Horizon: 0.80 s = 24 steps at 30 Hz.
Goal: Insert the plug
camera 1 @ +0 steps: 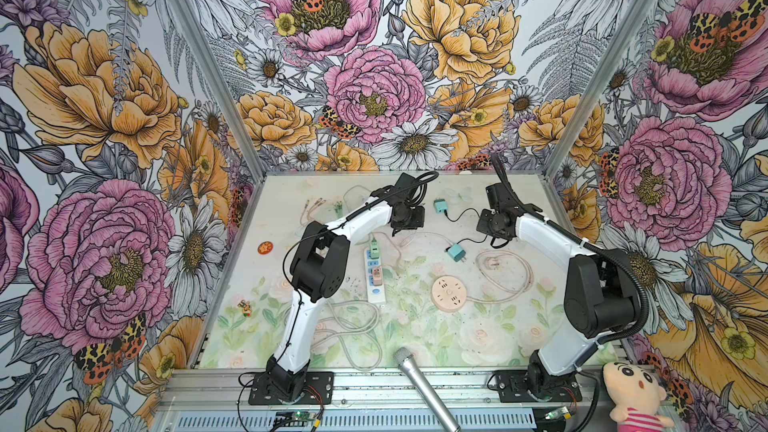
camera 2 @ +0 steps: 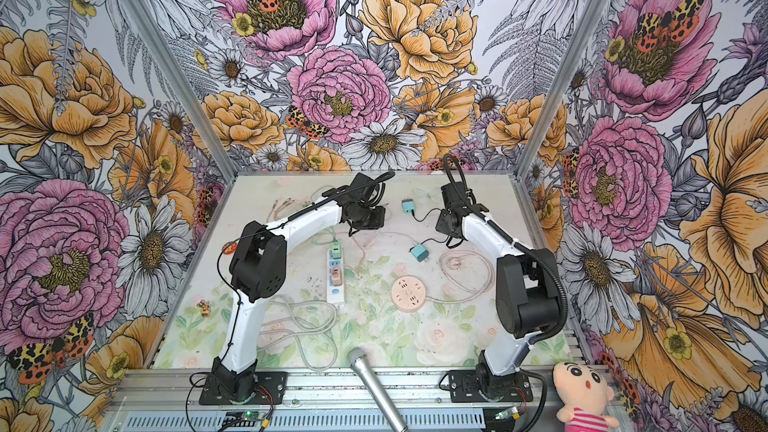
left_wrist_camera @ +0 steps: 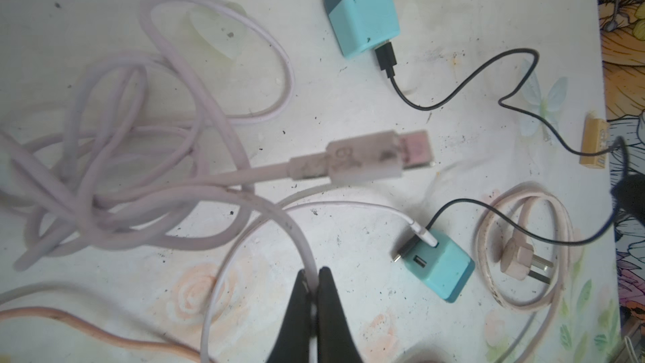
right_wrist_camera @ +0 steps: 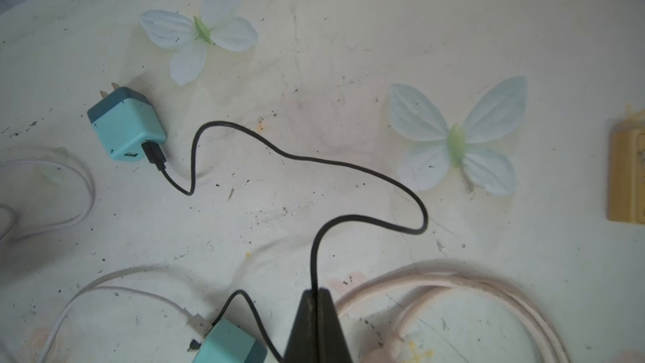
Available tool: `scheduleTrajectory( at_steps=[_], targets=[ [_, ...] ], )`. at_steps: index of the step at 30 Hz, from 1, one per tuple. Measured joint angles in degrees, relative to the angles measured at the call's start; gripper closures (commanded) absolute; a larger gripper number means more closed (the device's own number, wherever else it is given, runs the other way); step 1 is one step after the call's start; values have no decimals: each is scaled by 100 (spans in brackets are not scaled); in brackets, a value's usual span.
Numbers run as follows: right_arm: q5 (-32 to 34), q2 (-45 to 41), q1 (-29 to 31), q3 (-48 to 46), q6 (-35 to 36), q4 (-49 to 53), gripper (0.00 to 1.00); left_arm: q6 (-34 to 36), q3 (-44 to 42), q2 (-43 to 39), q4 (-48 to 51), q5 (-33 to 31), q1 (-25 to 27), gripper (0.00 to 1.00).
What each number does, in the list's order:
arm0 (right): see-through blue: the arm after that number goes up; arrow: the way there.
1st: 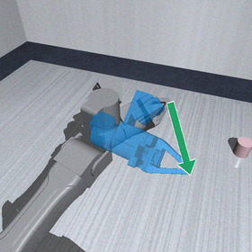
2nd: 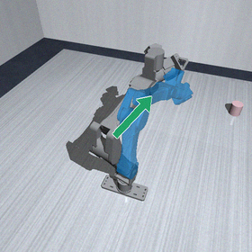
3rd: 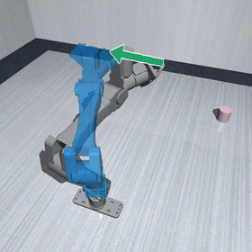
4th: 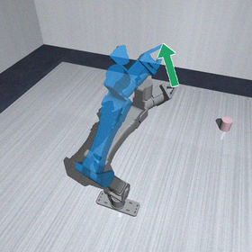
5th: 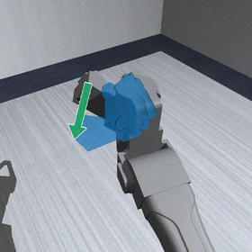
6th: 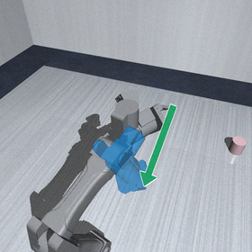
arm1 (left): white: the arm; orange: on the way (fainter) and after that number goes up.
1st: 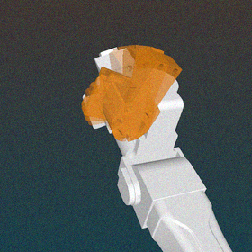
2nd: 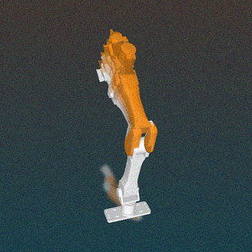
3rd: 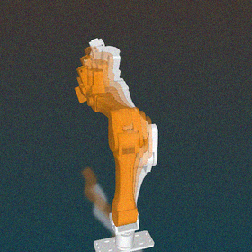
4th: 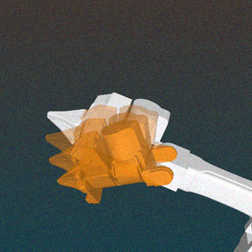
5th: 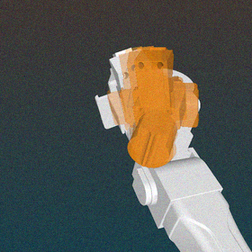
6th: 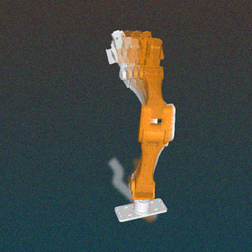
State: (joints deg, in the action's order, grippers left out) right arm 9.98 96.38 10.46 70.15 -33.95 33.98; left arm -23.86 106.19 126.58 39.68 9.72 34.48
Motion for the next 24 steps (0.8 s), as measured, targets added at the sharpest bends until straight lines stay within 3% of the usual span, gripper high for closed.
scheduleTrajectory(
  at_steps=[12,17,24],
  targets=[
    [374,-269,-81,2,345,210,100,-20,374,708,-4,15,223,100],
    [372,-323,-81,20,391,229,100,-31,472,826,0,44,317,74],
    [350,-378,-81,94,387,251,100,-63,476,787,-2,7,468,70]
  ],
)
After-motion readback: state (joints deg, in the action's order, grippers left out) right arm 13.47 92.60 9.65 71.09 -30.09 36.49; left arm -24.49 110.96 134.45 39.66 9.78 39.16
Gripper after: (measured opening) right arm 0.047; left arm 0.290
